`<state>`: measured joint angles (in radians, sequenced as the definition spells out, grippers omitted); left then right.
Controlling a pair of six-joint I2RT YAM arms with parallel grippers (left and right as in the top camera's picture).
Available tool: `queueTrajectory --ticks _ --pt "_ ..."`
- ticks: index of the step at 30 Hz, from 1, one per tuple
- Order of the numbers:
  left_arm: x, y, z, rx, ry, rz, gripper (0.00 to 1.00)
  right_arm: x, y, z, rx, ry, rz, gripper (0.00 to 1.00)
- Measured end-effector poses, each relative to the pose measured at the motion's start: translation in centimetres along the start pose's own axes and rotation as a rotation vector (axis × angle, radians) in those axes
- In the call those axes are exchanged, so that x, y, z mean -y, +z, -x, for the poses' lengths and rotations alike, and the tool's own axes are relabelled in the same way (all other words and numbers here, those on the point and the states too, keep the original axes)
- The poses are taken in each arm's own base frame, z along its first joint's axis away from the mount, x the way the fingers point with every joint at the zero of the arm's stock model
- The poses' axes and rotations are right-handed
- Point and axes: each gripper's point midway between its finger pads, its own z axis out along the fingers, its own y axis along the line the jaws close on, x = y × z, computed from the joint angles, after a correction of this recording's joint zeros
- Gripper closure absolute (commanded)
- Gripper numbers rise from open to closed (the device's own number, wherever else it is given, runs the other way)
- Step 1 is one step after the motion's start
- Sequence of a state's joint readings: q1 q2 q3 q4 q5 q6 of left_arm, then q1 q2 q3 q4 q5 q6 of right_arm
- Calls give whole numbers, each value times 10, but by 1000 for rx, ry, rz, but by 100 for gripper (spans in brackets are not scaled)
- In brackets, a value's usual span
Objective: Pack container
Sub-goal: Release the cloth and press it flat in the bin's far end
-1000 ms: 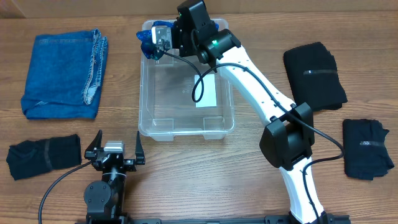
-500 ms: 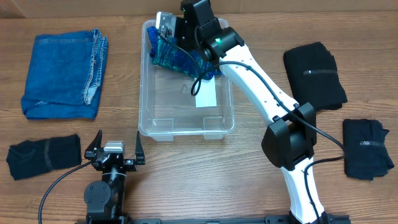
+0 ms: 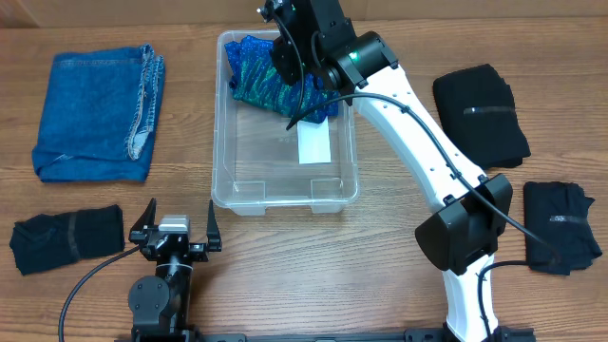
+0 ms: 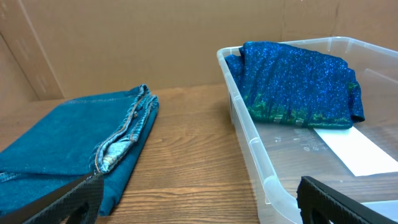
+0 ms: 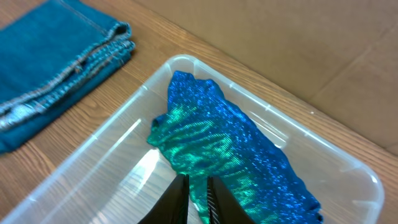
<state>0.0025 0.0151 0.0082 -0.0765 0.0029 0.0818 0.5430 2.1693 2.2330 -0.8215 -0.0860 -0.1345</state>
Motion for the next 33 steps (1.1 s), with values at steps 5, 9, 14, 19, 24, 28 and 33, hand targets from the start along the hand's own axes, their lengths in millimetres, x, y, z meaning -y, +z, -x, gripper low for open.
queueTrajectory --ticks 5,9,14,19,24,28,33 --pt "0 0 0 0 0 0 0 8 -1 8 35 38 3 88" --pt "0 0 0 0 0 0 0 24 10 -7 -6 66 -1 89" --pt "0 0 0 0 0 0 0 23 7 -46 -188 151 35 89" --pt "0 0 0 0 0 0 0 19 -40 2 -96 156 47 91" --pt "0 0 0 0 0 0 0 23 -47 3 -97 168 53 92" --pt "0 0 0 0 0 0 0 25 -20 -6 -113 167 72 92" --pt "0 0 0 0 0 0 0 29 35 -34 -165 173 87 92"
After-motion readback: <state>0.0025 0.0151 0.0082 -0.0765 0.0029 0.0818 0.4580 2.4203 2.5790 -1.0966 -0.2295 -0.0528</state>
